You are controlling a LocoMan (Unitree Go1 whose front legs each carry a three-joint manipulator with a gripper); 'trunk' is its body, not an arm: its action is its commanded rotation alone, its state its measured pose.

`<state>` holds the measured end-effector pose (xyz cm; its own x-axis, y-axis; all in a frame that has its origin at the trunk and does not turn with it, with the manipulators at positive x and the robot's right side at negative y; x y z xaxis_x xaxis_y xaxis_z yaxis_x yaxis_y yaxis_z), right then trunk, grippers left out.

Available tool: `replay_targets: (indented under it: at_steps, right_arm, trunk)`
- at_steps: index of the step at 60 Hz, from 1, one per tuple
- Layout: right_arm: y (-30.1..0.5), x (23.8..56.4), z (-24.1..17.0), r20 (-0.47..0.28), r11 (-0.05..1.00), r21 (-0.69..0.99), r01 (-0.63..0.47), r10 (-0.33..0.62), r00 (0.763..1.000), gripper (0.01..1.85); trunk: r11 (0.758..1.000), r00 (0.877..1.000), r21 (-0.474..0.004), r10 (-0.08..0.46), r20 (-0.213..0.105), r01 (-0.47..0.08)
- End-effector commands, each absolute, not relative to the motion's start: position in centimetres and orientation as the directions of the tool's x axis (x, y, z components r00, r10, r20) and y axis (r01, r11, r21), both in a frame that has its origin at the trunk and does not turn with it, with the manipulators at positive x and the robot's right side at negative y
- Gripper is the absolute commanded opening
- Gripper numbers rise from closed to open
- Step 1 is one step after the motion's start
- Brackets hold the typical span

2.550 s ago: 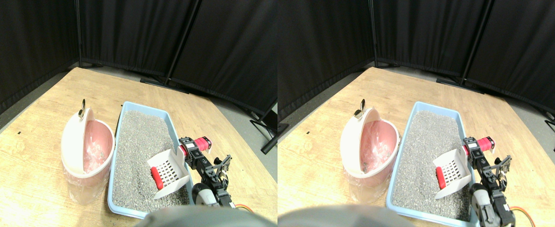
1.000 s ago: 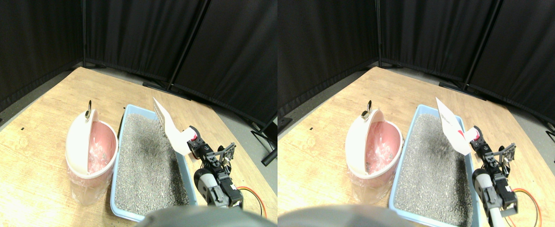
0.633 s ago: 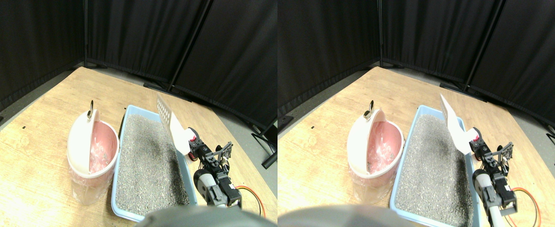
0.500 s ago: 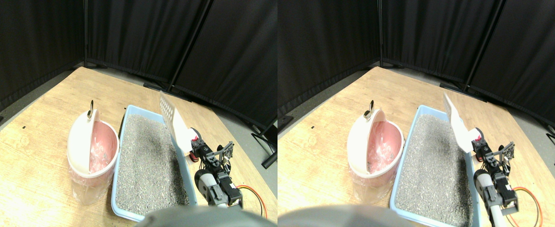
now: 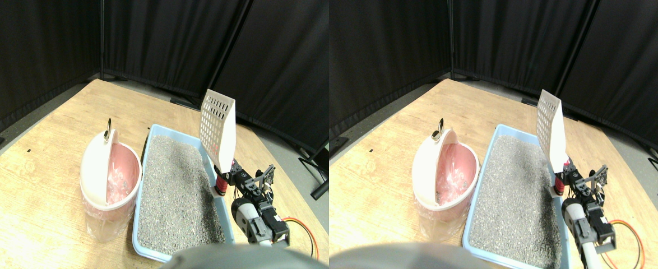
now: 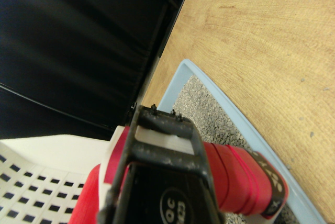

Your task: Scoop (unimanual)

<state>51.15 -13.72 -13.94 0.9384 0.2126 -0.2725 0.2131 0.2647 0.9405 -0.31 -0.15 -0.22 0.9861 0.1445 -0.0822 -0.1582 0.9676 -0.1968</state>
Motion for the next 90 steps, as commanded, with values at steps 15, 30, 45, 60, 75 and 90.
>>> replay_targets:
  at_steps: [15, 30, 45, 60, 75, 90]
  right_arm:
    - [-14.2, 51.8, -12.3, -0.103, 0.563, 0.826, -0.028, 0.200, 0.974, 0.05]
    - [-14.8, 51.7, -10.7, 0.057, 0.875, 0.443, -0.196, 0.191, 0.980, 0.05]
    - [-14.7, 51.4, -9.3, 0.041, 0.948, 0.195, -0.253, 0.250, 0.967, 0.05]
    - [-13.5, 51.6, -8.6, 0.077, 0.918, -0.130, -0.374, 0.386, 0.919, 0.05]
    - [-12.6, 51.8, -8.6, 0.048, 0.933, -0.052, -0.357, 0.359, 0.932, 0.05]
    - [-10.8, 51.4, -9.7, 0.016, 0.924, 0.037, -0.380, 0.379, 0.925, 0.05]
  trunk:
    - [0.961, 0.981, -0.206, 0.165, -0.105, -0.184]
    - [0.961, 0.981, -0.206, 0.165, -0.105, -0.184]
    - [0.957, 0.978, -0.211, 0.178, -0.109, -0.198]
    - [0.950, 0.973, -0.219, 0.202, -0.109, -0.222]
    - [0.941, 0.967, -0.228, 0.231, -0.109, -0.250]
    - [0.930, 0.958, -0.232, 0.265, -0.109, -0.284]
